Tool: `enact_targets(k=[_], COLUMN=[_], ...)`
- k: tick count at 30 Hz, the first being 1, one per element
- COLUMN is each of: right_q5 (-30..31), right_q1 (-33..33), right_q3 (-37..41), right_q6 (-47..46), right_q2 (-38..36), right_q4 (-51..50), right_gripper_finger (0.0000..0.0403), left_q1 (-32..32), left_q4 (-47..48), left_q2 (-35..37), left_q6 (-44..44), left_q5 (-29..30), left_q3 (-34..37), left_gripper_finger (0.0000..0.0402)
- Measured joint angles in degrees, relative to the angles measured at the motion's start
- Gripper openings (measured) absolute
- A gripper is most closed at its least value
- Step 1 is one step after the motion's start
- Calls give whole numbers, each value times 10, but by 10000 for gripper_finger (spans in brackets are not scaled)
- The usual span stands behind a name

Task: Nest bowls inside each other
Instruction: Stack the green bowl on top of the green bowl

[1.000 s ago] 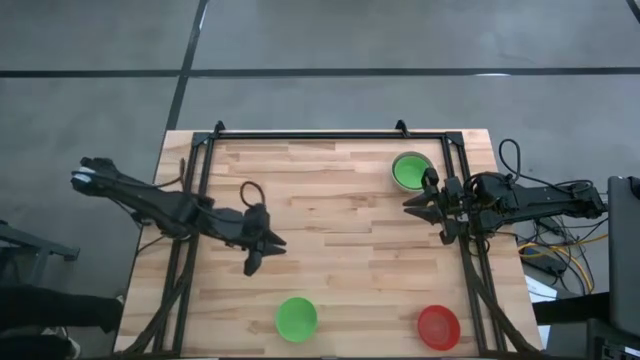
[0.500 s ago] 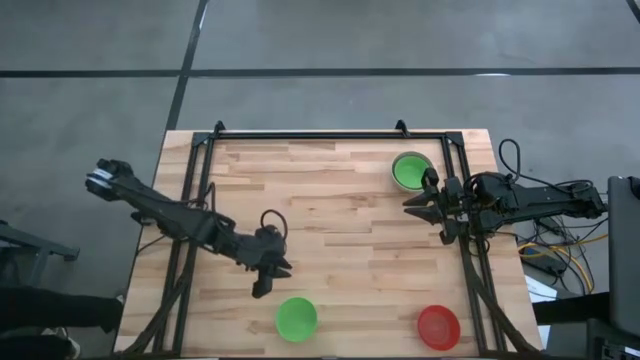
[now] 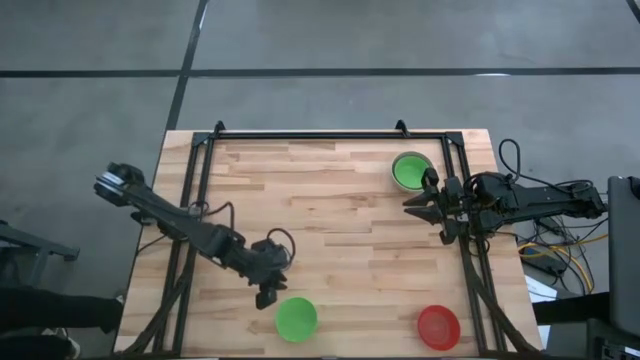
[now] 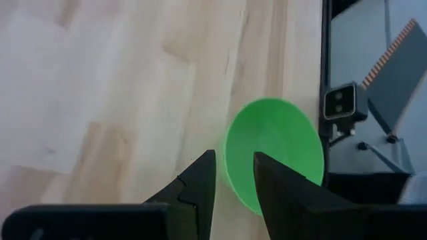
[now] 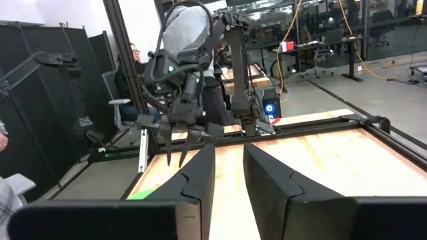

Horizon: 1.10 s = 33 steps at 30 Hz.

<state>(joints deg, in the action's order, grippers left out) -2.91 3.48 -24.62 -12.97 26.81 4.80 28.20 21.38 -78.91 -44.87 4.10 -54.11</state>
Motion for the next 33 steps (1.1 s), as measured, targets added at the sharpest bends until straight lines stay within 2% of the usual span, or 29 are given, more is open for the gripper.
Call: enact_targets(k=[5, 18, 26, 33], right_q5=[0, 0, 0, 0], right_q1=[0, 0, 0, 0], right_q3=[0, 0, 0, 0], right_q6=[0, 1, 1, 1], right_q2=[0, 0, 0, 0], right_q4=[0, 0, 0, 0], right_gripper_finger=[82, 70, 81, 76], left_q1=[10, 14, 16, 16], left_q4=[-17, -78, -68, -14], left_q2=[-22, -17, -18, -21], left_q6=[-38, -80, -135, -195], left_q5=[-33, -25, -3, 1], left_q3=[0, -1, 1, 6], left_gripper_finger=[106, 106, 106, 106])
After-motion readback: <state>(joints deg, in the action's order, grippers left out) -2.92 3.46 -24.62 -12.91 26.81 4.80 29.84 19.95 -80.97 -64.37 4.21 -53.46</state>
